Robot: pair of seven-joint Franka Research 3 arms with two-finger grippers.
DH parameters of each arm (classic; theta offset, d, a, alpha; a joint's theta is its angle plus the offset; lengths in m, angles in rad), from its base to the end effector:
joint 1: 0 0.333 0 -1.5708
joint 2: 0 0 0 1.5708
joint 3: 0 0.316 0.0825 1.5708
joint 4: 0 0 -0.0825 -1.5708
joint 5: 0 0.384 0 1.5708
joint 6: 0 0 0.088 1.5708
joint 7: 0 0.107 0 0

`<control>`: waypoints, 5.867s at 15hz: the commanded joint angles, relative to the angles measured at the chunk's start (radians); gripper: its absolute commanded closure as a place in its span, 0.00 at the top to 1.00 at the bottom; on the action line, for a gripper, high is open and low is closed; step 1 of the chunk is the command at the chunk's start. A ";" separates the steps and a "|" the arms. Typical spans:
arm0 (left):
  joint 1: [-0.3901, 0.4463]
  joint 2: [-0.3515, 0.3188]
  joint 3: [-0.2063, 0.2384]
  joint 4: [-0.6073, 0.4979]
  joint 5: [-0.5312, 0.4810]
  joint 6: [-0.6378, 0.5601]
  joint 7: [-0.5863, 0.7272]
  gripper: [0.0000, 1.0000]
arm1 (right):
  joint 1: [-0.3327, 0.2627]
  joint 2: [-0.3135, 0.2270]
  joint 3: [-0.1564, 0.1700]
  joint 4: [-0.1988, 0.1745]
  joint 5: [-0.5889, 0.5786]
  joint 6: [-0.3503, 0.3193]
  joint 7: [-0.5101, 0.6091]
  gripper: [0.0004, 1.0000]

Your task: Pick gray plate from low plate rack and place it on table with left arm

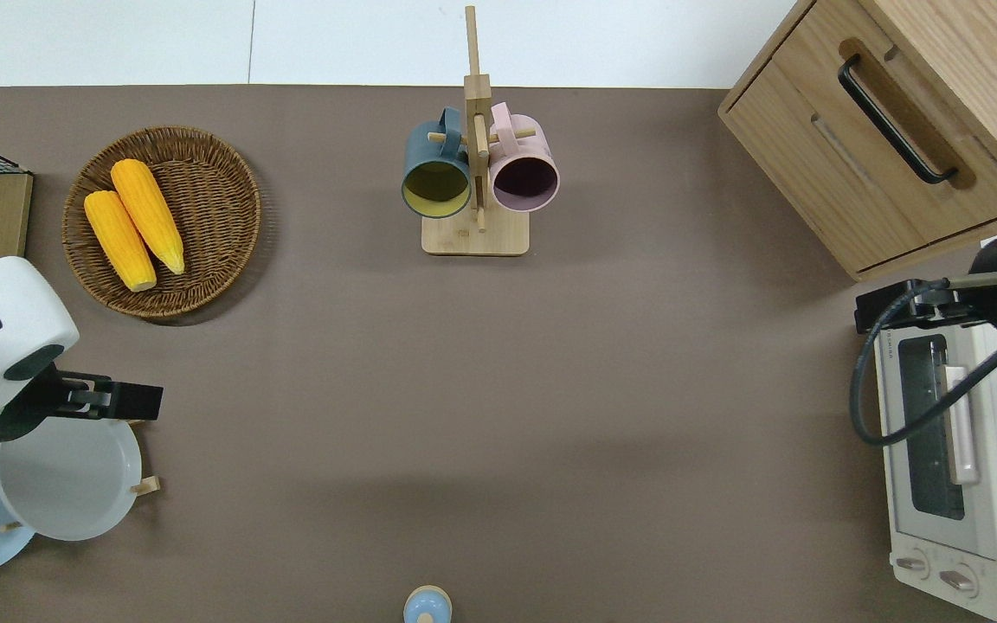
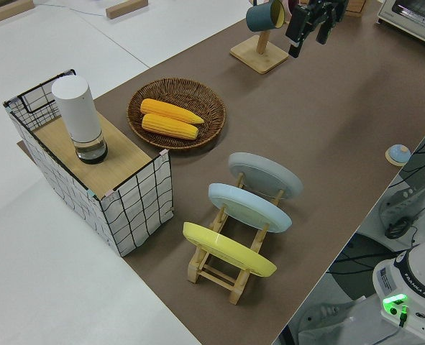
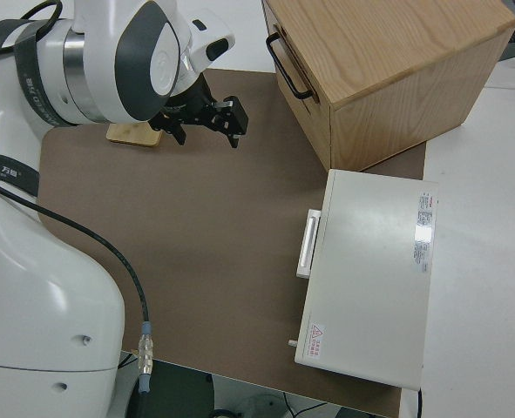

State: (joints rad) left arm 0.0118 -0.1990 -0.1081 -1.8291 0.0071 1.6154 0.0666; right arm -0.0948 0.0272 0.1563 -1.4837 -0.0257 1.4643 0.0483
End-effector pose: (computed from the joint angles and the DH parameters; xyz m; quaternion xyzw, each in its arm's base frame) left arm 0.4907 -0.0515 0.6098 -0.9966 0.0804 0.0077 0.0143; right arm 0.5515 0.0296 0.6412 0.9997 0.0055 -0.0225 0.0119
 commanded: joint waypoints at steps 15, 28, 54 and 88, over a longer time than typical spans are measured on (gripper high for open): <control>0.011 0.004 0.018 -0.004 0.011 -0.017 0.012 1.00 | 0.007 0.000 -0.006 0.006 0.003 -0.001 0.004 0.98; 0.051 0.006 0.154 -0.016 0.057 0.004 0.205 1.00 | 0.007 0.000 -0.006 0.006 0.003 -0.001 0.004 0.98; 0.146 -0.030 0.211 -0.458 0.114 0.434 0.277 1.00 | 0.007 0.000 -0.006 0.006 0.003 -0.001 0.004 0.98; 0.137 -0.083 0.196 -0.317 0.113 0.218 0.248 0.00 | 0.007 0.000 -0.006 0.006 0.003 -0.001 0.004 0.98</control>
State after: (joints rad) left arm 0.1610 -0.2558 0.0875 -2.2137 0.1073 1.9336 0.3293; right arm -0.0948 0.0272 0.1563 -1.4837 -0.0257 1.4643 0.0483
